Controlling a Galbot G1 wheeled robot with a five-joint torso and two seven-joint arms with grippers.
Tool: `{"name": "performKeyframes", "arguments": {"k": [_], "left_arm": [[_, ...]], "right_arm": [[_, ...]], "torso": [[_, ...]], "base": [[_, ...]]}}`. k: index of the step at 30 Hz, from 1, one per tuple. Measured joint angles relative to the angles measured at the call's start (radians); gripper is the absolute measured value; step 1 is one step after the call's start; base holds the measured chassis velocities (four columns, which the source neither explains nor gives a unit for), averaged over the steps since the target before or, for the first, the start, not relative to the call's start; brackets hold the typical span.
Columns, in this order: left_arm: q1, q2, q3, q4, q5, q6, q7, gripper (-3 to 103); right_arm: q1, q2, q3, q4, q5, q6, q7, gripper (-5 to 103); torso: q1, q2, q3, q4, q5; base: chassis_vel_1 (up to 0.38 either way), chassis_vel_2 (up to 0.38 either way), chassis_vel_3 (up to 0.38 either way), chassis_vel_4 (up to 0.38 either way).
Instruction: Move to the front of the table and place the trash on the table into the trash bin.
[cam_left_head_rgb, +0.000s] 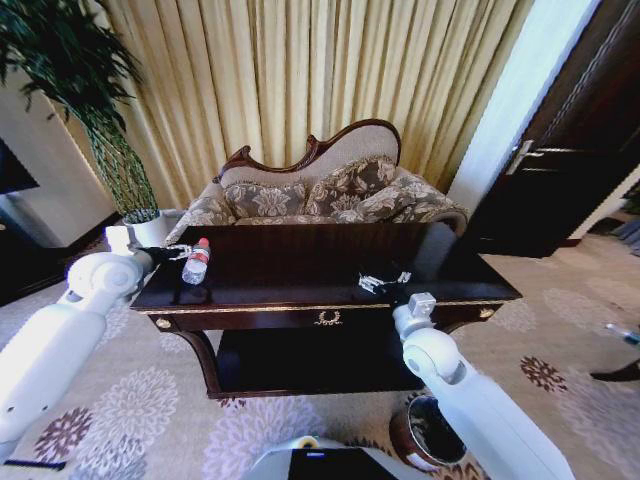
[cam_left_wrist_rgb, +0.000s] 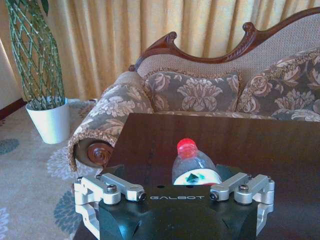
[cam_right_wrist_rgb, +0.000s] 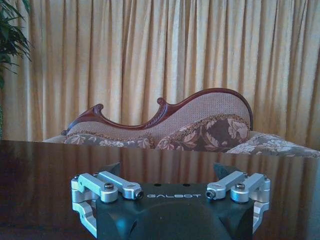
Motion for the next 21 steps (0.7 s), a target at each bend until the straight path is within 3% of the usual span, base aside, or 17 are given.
{"name": "performKeyframes", "arguments": {"k": [21], "left_arm": [[-0.031, -0.037, 0.071, 0.021, -0.027, -0.001, -0.03, 100]], "right_arm": [[0.003, 0.006, -0.003, -0.014, 0.001, 0.004, 0.006, 100]], "torso": [[0.0, 0.0, 0.0, -0.0002, 0.0]], "base": [[0.0, 0.0, 0.0, 0.0]]}}
